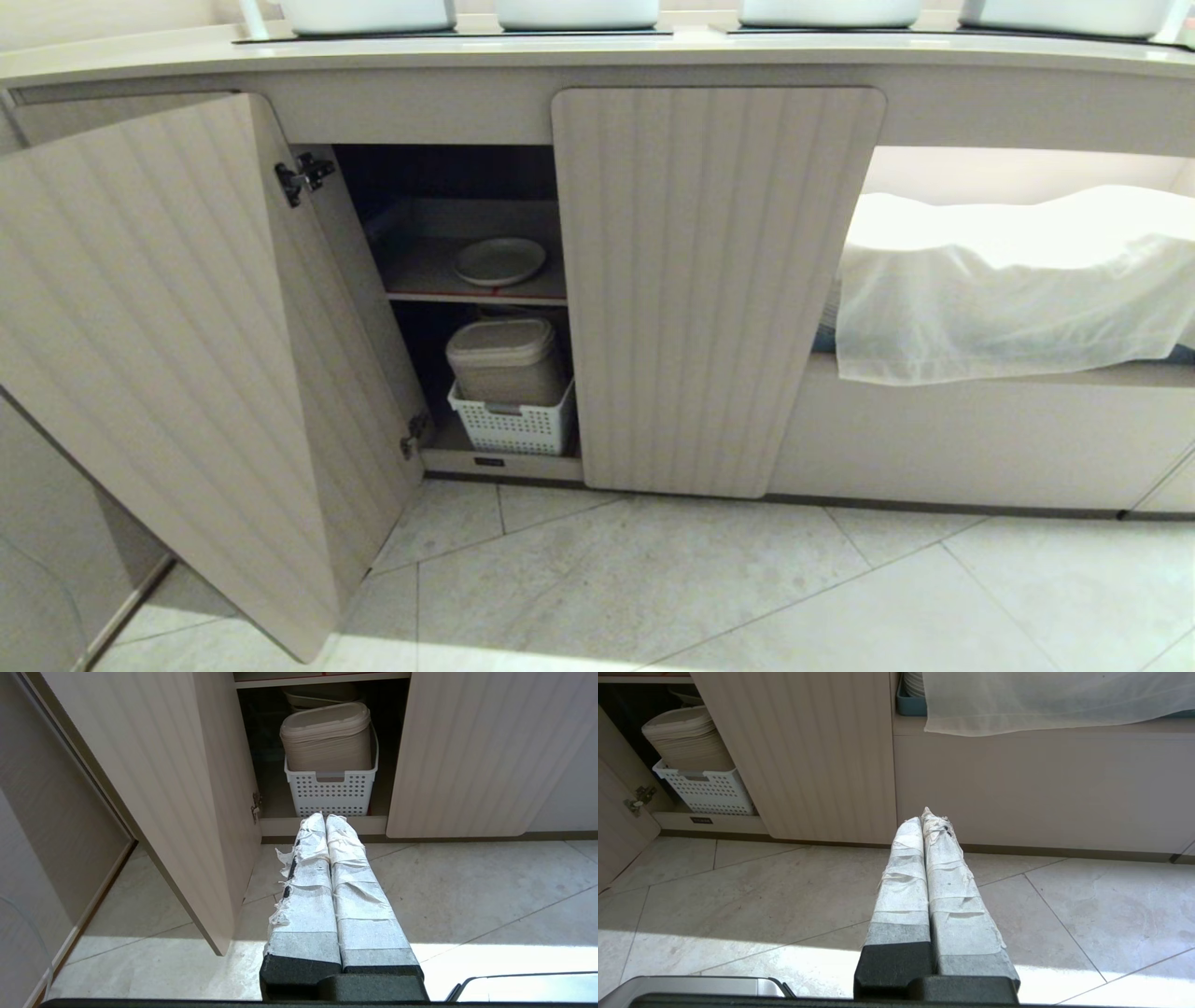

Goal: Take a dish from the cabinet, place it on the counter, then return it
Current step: Take the plate from the cabinet

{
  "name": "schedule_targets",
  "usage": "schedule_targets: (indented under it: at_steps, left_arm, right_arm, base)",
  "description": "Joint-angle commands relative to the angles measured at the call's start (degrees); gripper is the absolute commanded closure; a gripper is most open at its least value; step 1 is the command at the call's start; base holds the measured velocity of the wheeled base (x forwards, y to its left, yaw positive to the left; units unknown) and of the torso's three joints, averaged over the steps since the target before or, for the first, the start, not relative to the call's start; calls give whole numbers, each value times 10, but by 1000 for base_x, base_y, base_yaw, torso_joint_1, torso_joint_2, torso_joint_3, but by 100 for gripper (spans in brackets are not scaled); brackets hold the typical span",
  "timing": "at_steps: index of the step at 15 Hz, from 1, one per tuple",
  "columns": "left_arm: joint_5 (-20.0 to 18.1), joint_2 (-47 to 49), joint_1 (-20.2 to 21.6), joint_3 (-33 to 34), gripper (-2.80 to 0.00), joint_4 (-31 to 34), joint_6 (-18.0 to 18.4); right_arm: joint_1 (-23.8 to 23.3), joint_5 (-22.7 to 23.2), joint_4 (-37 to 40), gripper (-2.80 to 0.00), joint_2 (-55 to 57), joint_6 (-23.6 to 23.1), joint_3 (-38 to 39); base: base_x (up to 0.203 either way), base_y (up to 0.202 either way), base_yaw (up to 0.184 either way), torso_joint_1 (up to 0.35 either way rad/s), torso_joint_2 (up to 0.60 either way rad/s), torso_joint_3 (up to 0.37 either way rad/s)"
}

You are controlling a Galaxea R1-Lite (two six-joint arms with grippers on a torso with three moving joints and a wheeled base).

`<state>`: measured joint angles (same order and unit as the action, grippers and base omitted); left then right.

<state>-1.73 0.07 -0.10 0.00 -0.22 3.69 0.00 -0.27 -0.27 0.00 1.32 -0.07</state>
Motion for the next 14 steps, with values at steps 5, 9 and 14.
schedule_targets:
  at_steps: [5, 9, 14]
  left_arm:
    - [0, 0, 0, 0, 0, 0, 0]
    - [0, 0, 0, 0, 0, 0, 0]
    - [0, 0, 0, 0, 0, 0, 0]
  right_arm:
    - [0, 0, 0, 0, 0, 0, 0]
    - [0, 0, 0, 0, 1, 0, 0]
    - [0, 0, 0, 0, 1, 0, 0]
  base:
    - [0, 0, 0, 0, 0, 0]
    - [0, 0, 0, 0, 0, 0]
    - [0, 0, 0, 0, 0, 0]
